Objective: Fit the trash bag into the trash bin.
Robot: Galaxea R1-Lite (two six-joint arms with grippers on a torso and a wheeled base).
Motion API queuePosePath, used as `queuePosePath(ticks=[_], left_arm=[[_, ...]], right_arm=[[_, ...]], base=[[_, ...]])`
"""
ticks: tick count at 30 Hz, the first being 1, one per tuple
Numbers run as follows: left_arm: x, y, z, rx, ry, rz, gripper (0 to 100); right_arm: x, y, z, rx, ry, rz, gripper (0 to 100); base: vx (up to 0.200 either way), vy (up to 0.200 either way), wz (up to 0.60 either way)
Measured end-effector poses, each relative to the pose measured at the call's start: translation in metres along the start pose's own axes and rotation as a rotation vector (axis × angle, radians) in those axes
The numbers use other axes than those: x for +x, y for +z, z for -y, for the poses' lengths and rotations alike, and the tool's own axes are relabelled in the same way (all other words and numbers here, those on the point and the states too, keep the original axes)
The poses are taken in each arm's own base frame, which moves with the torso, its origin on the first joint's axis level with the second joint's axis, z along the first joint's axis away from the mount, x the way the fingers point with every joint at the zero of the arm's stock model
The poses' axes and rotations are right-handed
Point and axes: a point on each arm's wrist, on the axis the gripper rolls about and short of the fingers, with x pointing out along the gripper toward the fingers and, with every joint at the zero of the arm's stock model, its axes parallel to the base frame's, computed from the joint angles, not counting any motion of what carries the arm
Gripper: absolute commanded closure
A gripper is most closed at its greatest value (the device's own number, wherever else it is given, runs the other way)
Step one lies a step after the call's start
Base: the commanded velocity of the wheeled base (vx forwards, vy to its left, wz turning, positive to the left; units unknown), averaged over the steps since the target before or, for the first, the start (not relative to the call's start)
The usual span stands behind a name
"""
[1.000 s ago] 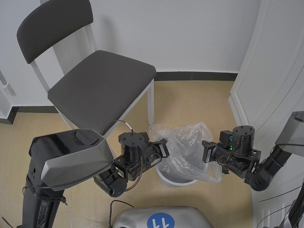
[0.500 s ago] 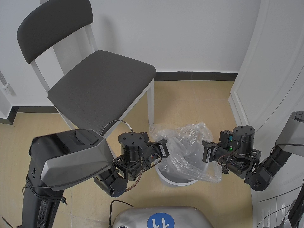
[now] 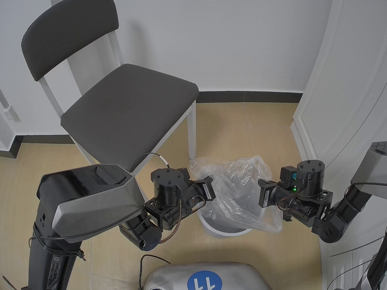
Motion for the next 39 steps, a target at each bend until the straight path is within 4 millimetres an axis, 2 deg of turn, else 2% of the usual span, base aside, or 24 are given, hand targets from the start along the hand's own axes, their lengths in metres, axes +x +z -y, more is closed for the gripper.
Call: queuePosePath(ticks=[10, 16, 22, 27, 33, 39], left_arm=[[-0.001, -0.002, -0.004, 0.058, 0.010, -0.012, 100], [-0.005, 0.000, -0.017, 0.087, 0.006, -0.044, 100], [-0.003, 0.002, -0.023, 0.079, 0.011, -0.037, 100], [0.001, 0.003, -0.024, 0.053, 0.008, -0.019, 100], [0.003, -0.001, -0.025, 0.038, 0.004, -0.024, 100], [0.008, -0.012, -0.015, -0.001, -0.023, -0.033, 100]], right_arm=[[0.000, -0.002, 0.006, -0.044, -0.014, -0.011, 100], [0.002, -0.006, 0.025, -0.074, -0.036, -0.038, 100], [0.013, -0.009, 0.039, -0.069, -0.073, -0.039, 100], [0.027, -0.007, 0.040, -0.005, -0.070, 0.019, 100], [0.045, -0.006, 0.027, 0.101, -0.030, 0.098, 100], [0.057, -0.006, 0.021, 0.134, -0.009, 0.149, 100]], base=[[0.000, 0.000, 0.00], [0.000, 0.000, 0.00], [0.000, 0.000, 0.00], [0.000, 0.000, 0.00], [0.000, 0.000, 0.00], [0.000, 0.000, 0.00]])
